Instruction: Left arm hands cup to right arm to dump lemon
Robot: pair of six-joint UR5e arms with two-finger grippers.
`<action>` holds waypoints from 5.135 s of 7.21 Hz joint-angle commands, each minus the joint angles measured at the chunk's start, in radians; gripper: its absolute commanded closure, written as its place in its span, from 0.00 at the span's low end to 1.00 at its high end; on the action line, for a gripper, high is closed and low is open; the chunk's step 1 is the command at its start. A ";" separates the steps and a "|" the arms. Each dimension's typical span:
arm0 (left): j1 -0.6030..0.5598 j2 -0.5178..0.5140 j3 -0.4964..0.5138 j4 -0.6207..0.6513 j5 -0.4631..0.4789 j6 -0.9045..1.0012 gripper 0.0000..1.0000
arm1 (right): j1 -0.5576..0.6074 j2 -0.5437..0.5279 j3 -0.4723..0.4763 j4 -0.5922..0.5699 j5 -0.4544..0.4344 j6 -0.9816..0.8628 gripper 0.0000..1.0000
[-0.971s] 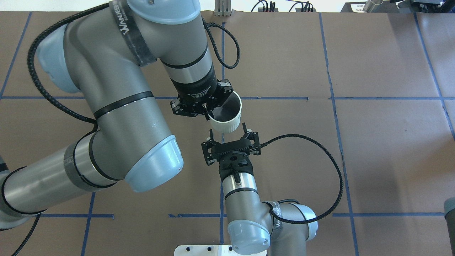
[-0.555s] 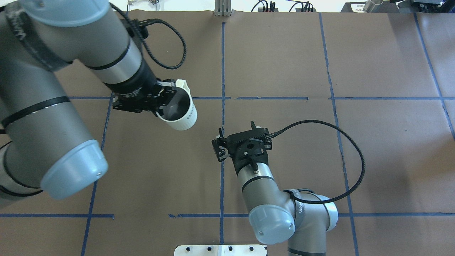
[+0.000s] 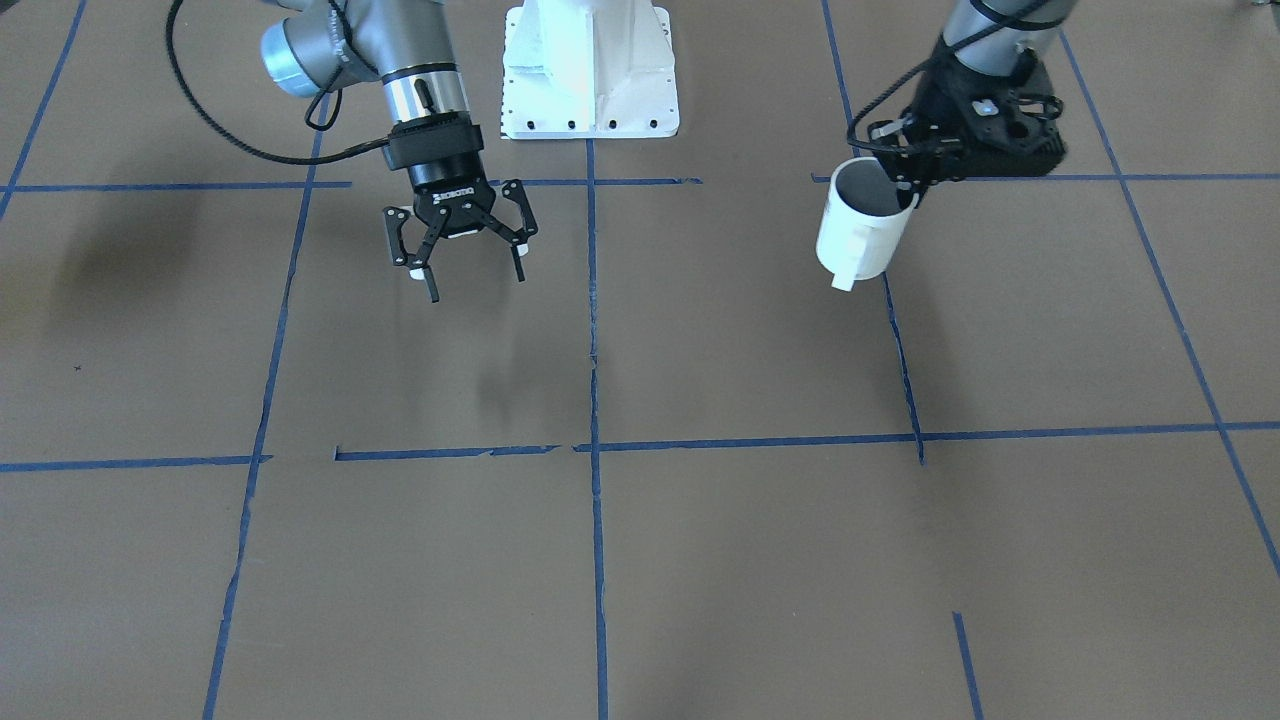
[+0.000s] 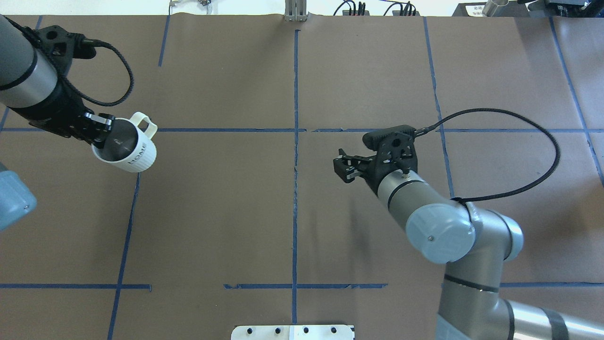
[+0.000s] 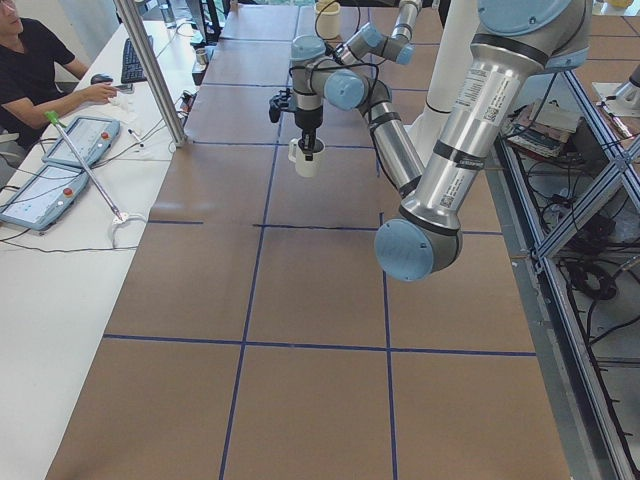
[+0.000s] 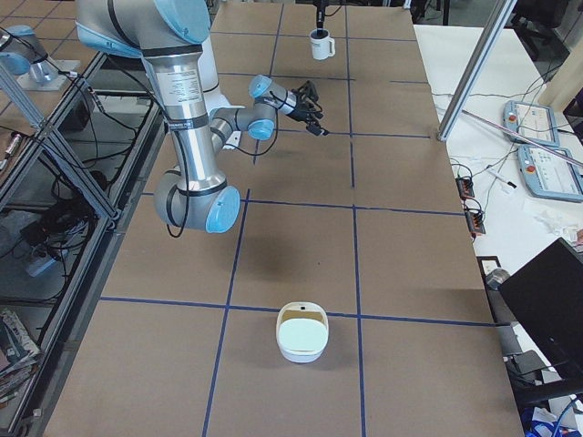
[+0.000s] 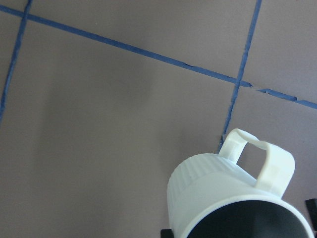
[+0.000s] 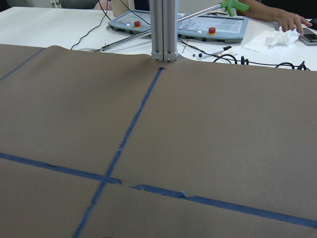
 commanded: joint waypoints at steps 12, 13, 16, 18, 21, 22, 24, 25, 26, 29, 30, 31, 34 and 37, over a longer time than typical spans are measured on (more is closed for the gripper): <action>-0.136 0.378 0.414 -0.693 -0.226 -0.257 1.00 | 0.321 -0.237 0.138 -0.028 0.540 -0.126 0.00; -0.113 0.376 0.411 -0.695 -0.225 -0.281 0.99 | 0.352 -0.231 0.139 -0.057 0.586 -0.127 0.00; -0.104 0.378 0.416 -0.724 -0.224 -0.269 0.18 | 0.370 -0.232 0.138 -0.059 0.614 -0.129 0.00; -0.104 0.376 0.402 -0.758 -0.228 -0.271 0.00 | 0.424 -0.237 0.133 -0.079 0.685 -0.188 0.00; -0.206 0.378 0.238 -0.747 -0.216 -0.266 0.00 | 0.624 -0.240 0.135 -0.250 0.857 -0.411 0.00; -0.231 0.378 0.200 -0.745 -0.218 -0.233 0.00 | 0.681 -0.245 0.133 -0.306 0.894 -0.486 0.00; -0.321 0.379 0.184 -0.659 -0.224 -0.005 0.00 | 0.792 -0.348 0.132 -0.364 0.963 -0.642 0.00; -0.382 0.379 0.177 -0.552 -0.228 0.194 0.00 | 0.845 -0.407 0.124 -0.366 1.008 -0.717 0.00; -0.427 0.382 0.178 -0.455 -0.228 0.389 0.00 | 0.907 -0.451 0.101 -0.366 1.066 -0.791 0.00; -0.560 0.440 0.273 -0.333 -0.231 0.807 0.00 | 1.020 -0.580 0.074 -0.398 1.140 -0.934 0.00; -0.574 0.445 0.339 -0.334 -0.230 0.882 0.00 | 1.048 -0.605 0.066 -0.407 1.144 -0.965 0.00; -0.576 0.444 0.353 -0.319 -0.228 0.881 0.00 | 1.062 -0.611 0.069 -0.447 1.199 -0.967 0.00; -0.576 0.461 0.373 -0.331 -0.263 0.801 0.00 | 1.065 -0.607 0.064 -0.512 1.244 -0.967 0.00; -0.575 0.459 0.364 -0.334 -0.259 0.796 0.00 | 1.067 -0.608 0.066 -0.501 1.194 -0.953 0.00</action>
